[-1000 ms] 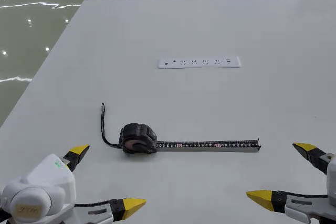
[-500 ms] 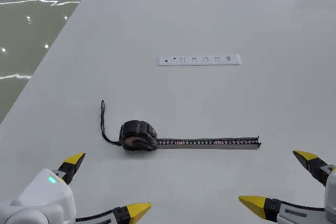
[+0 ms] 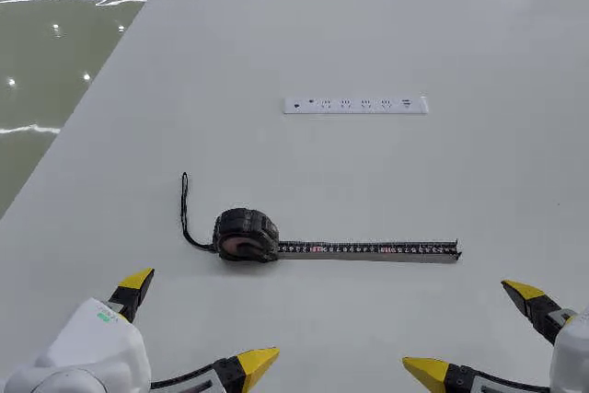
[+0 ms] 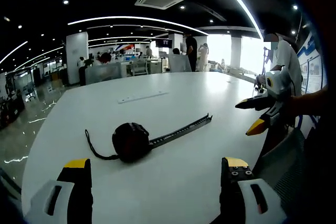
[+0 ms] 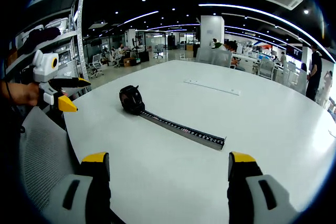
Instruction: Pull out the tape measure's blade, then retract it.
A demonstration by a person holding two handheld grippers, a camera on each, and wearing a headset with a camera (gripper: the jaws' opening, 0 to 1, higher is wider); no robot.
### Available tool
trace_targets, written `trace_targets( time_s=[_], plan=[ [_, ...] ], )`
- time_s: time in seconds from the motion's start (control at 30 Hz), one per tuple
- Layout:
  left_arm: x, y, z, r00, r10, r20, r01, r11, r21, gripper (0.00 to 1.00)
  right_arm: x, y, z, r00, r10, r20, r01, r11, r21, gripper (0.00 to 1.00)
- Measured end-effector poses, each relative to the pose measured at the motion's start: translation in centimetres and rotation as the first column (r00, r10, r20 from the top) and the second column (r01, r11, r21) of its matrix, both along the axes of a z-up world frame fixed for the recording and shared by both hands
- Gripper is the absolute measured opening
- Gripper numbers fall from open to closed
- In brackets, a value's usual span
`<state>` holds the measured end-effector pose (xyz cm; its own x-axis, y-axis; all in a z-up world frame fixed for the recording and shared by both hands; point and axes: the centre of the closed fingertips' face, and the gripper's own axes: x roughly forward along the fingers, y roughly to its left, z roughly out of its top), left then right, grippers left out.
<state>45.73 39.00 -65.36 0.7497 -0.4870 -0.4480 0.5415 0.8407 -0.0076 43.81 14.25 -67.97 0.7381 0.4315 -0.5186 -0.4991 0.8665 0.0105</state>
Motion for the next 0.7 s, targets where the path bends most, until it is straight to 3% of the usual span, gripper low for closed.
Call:
trace_targets(
  time_s=[0.23,0.33,0.63,0.7],
  plan=[
    [0.2,-0.1,0.1,1.000,0.012,0.005,-0.013,1.000,0.006,1.00,-0.2,0.0,-0.1,1.000,-0.003,-0.002,0.003,1.000,-0.001,0.95],
    [0.4,-0.4,-0.1,1.000,0.021,-0.018,-0.021,1.000,-0.008,1.00,-0.2,-0.1,-0.1,1.000,-0.005,-0.005,0.005,1.000,-0.002,0.95],
    [1.0,-0.2,-0.1,0.998,0.064,-0.009,-0.064,0.998,0.003,0.99,0.3,-0.5,0.4,1.000,-0.014,-0.001,0.014,1.000,0.005,0.94],
    [1.3,-0.2,-0.2,0.996,0.081,-0.019,-0.082,0.997,-0.006,0.99,0.6,-0.5,0.7,1.000,0.006,0.028,-0.006,1.000,-0.003,0.93]
  ],
)
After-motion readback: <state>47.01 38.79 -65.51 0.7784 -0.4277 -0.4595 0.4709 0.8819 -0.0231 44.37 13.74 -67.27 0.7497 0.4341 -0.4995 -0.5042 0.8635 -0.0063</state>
